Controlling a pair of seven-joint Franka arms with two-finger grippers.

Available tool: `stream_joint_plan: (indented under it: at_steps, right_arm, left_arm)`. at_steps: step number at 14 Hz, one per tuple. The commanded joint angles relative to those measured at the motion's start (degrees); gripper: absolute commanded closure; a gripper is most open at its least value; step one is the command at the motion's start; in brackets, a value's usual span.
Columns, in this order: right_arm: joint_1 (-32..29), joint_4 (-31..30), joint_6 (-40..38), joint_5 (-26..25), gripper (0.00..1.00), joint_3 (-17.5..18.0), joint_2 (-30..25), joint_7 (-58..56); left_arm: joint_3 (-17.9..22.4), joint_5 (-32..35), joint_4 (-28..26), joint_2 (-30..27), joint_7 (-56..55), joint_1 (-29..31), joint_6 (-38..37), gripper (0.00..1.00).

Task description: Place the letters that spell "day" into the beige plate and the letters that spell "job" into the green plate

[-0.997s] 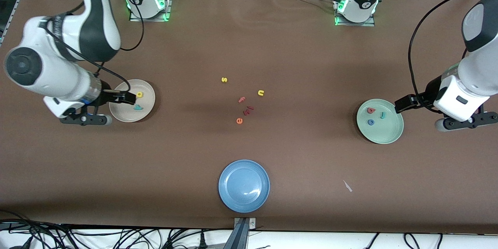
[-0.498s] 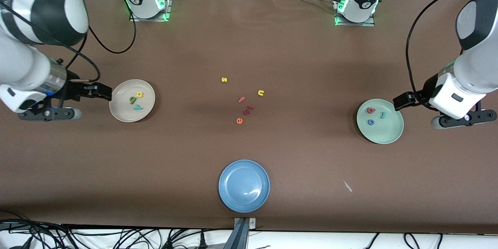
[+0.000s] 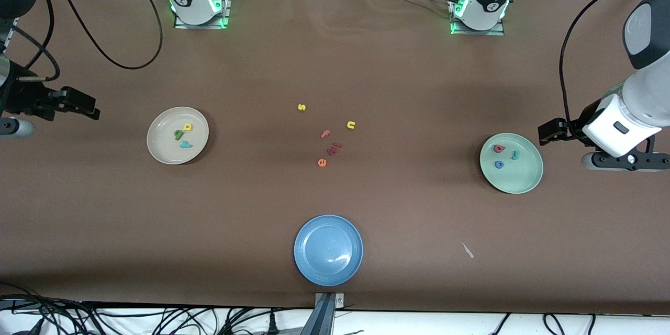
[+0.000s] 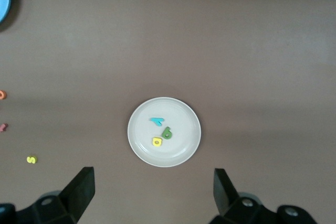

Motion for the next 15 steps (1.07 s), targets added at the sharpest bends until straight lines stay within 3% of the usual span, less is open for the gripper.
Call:
stream_joint_plan:
  at_steps: [1,2,10,15]
  right_arm:
    - [-6.2,-15.2,8.0,-1.7,0.0,6.9,-10.8,0.3]
    - [-6.2,-16.8,9.3,-1.7,0.0,6.9,-11.6,1.2]
    - [-6.2,-11.2,5.5,-1.5,0.0,6.6,-10.6,2.8]
    - [-6.1,-11.2,5.5,-1.3,0.0,6.6,-10.6,2.8]
  left_arm:
    - [1.2,-1.6,0.3,-0.2,2.2,-0.1,0.0,0.0]
    - [1.2,-1.5,0.4,-0.2,2.1,-0.2,0.0,0.0]
    - [1.2,-1.5,0.5,-0.2,2.1,-0.2,0.0,0.0]
    - [1.2,-1.6,0.6,-0.2,2.1,-0.1,0.0,0.0]
